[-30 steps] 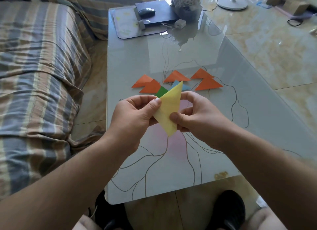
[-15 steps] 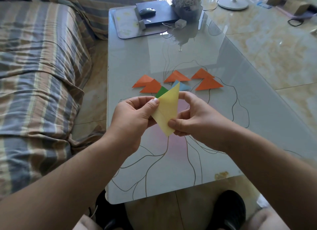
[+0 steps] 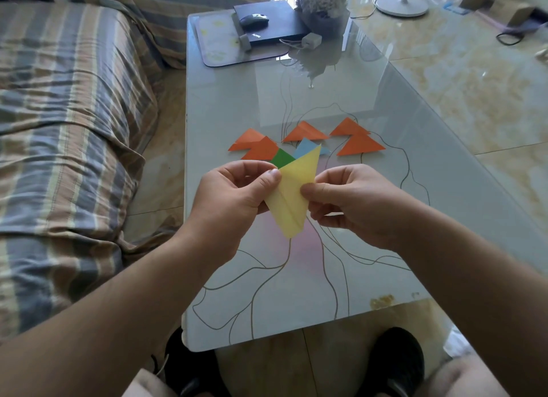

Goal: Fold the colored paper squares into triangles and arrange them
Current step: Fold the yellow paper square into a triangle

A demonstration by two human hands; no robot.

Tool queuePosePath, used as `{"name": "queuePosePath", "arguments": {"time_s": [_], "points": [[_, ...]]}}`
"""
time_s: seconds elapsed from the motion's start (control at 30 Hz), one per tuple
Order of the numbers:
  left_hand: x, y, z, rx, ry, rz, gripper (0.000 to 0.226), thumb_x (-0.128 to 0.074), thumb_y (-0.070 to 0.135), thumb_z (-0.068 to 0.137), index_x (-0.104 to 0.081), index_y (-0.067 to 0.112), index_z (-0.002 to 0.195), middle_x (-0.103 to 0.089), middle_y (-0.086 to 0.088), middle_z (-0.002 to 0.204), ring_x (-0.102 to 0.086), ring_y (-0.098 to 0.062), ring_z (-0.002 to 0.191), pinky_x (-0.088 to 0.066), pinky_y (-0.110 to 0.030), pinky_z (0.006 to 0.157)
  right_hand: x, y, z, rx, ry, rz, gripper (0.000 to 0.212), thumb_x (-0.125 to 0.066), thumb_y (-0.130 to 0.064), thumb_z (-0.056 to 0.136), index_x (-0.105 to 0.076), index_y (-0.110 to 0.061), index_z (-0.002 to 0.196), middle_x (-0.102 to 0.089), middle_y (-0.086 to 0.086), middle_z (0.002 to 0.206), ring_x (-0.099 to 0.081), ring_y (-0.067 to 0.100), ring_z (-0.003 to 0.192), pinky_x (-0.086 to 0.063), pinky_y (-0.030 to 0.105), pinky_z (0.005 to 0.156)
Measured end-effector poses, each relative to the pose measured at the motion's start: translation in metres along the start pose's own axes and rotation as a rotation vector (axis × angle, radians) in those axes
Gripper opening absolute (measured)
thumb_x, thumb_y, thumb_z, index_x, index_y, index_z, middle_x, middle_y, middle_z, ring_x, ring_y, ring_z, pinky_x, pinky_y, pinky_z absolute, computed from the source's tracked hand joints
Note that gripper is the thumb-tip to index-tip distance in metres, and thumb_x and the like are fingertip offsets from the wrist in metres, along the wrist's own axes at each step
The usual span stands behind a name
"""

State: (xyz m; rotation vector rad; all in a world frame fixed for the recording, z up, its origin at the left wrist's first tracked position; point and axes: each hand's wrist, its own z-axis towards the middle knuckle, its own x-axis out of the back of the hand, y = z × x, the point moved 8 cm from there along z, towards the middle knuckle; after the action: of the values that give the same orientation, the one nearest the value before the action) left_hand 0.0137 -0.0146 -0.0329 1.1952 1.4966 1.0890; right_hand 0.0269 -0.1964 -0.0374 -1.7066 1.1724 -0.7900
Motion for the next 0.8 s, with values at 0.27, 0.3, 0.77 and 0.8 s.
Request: {"name": "queuePosePath", "arguments": {"time_s": [0.27, 0.3, 0.77, 0.8], "points": [[-0.03, -0.014, -0.014, 0.263, -0.149, -0.289, 0.064, -0.078, 0.014, 0.071, -0.055, 0.013, 0.131, -0.079, -0.011, 0.101, -0.076, -0.025, 0.089, -0.063, -0.039, 0.083, -0.003, -0.001, -0.001, 0.01, 0.01, 0.16, 0.018, -0.076, -0.022, 0.09, -0.067, -0.015, 0.077, -0.063, 0.007, 0.071, -0.059, 0.02, 0.062, -0.05, 0.03, 0.062], [-0.032, -0.015, -0.015, 0.264, -0.167, -0.277, 0.065, -0.079, 0.011, 0.07, -0.055, 0.012, 0.131, -0.078, -0.011, 0.1, -0.075, -0.025, 0.088, -0.063, -0.038, 0.083, -0.005, -0.001, -0.001, 0.009, 0.004, 0.175, 0.018, -0.076, -0.022, 0.09, -0.067, -0.014, 0.077, -0.062, 0.007, 0.072, -0.059, 0.02, 0.062, -0.05, 0.031, 0.062], [-0.029, -0.01, -0.012, 0.208, -0.145, -0.169, 0.046, -0.076, -0.002, 0.085, -0.058, 0.018, 0.123, -0.073, -0.004, 0.087, -0.073, -0.015, 0.074, -0.061, -0.03, 0.072, 0.001, -0.009, -0.002, 0.081, 0.069, 0.16, 0.028, -0.077, -0.017, 0.091, -0.066, -0.021, 0.065, -0.062, 0.002, 0.068, -0.058, 0.017, 0.063, -0.05, 0.035, 0.07], [-0.03, -0.009, -0.012, 0.206, -0.149, -0.167, 0.047, -0.075, -0.002, 0.086, -0.058, 0.018, 0.125, -0.073, -0.004, 0.087, -0.072, -0.015, 0.073, -0.06, -0.029, 0.071, 0.002, -0.01, -0.002, 0.095, 0.08, 0.168, 0.03, -0.077, -0.015, 0.09, -0.065, -0.021, 0.064, -0.062, 0.002, 0.067, -0.058, 0.017, 0.063, -0.05, 0.035, 0.07]]}}
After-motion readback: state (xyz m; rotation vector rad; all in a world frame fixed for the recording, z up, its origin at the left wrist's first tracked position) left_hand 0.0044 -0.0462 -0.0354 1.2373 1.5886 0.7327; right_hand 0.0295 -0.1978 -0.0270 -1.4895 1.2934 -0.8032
